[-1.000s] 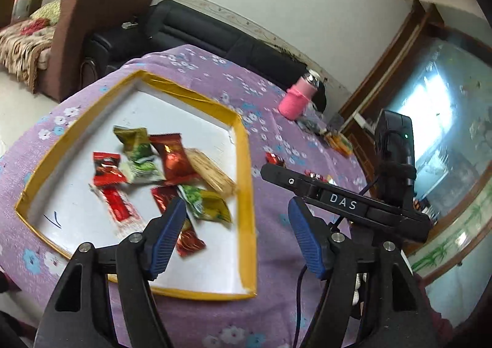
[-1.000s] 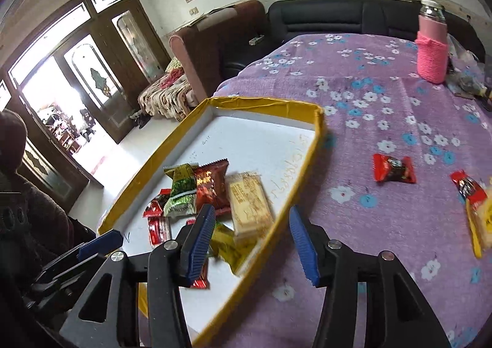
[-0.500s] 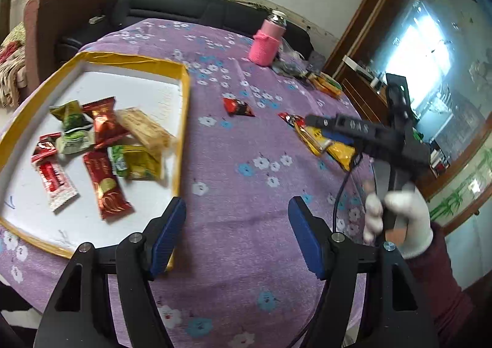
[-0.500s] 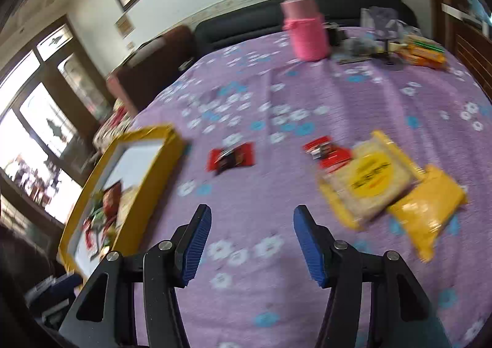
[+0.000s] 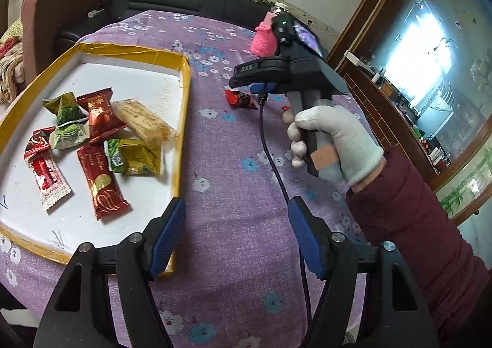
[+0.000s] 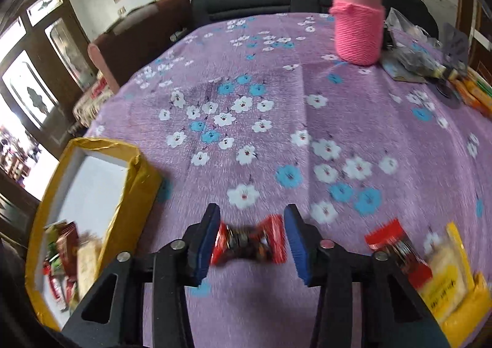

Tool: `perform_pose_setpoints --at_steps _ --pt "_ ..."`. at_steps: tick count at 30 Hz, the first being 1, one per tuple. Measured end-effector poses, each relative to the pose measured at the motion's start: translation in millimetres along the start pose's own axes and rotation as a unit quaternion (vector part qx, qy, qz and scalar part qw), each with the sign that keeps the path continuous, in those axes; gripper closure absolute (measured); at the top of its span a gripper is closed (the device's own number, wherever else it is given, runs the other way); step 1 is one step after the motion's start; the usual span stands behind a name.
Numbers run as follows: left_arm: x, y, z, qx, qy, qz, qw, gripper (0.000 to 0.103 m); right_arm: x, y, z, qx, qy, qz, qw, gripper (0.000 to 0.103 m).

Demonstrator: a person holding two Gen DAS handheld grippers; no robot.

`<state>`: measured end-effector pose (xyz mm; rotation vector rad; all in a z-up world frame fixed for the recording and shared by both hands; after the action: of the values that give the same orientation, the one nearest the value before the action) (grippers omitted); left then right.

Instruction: Organize snacks

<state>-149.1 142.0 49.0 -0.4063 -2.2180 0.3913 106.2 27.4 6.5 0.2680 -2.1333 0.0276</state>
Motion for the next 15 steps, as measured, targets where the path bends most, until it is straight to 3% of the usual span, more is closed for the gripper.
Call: perform_pose_setpoints --at_steps 3,8,9,11,13,15 --pt "1 6 -1 0.004 -0.002 0.002 1.0 0.034 -14 10 1 0.024 0.025 0.003 0.999 0.068" --pt "-4 7 1 0.009 0.003 0.013 0.9999 0.034 8 17 40 0.093 0.051 -0.023 0.994 0.069" --pt "-5 5 2 0.007 0.006 0.016 0.9998 0.034 17 16 51 0.103 0.054 -0.031 0.993 0.07" --pt "-6 1 4 0.001 0.007 0.02 0.9998 0.034 33 9 72 0.106 0.084 -0.089 0.987 0.071" --pt "-7 -3 4 -0.007 0.01 0.021 0.9997 0.034 57 -7 79 0.089 0.064 -0.118 0.987 0.069" --pt "-8 -8 5 -0.011 0.013 0.02 0.9996 0.034 84 -43 72 0.04 0.013 -0.098 0.994 0.064"
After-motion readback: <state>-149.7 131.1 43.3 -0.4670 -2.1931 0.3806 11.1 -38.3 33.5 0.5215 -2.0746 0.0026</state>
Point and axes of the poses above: each gripper's, at about its wrist camera, not at the fingertips, and x roughly against the way its jaws point, y to its left, z to its underside, the point moved 2 cm from there along -x, roughly the way its jaws point, and after that the axes turned 4 degrees about z, right-handed, at the moved point
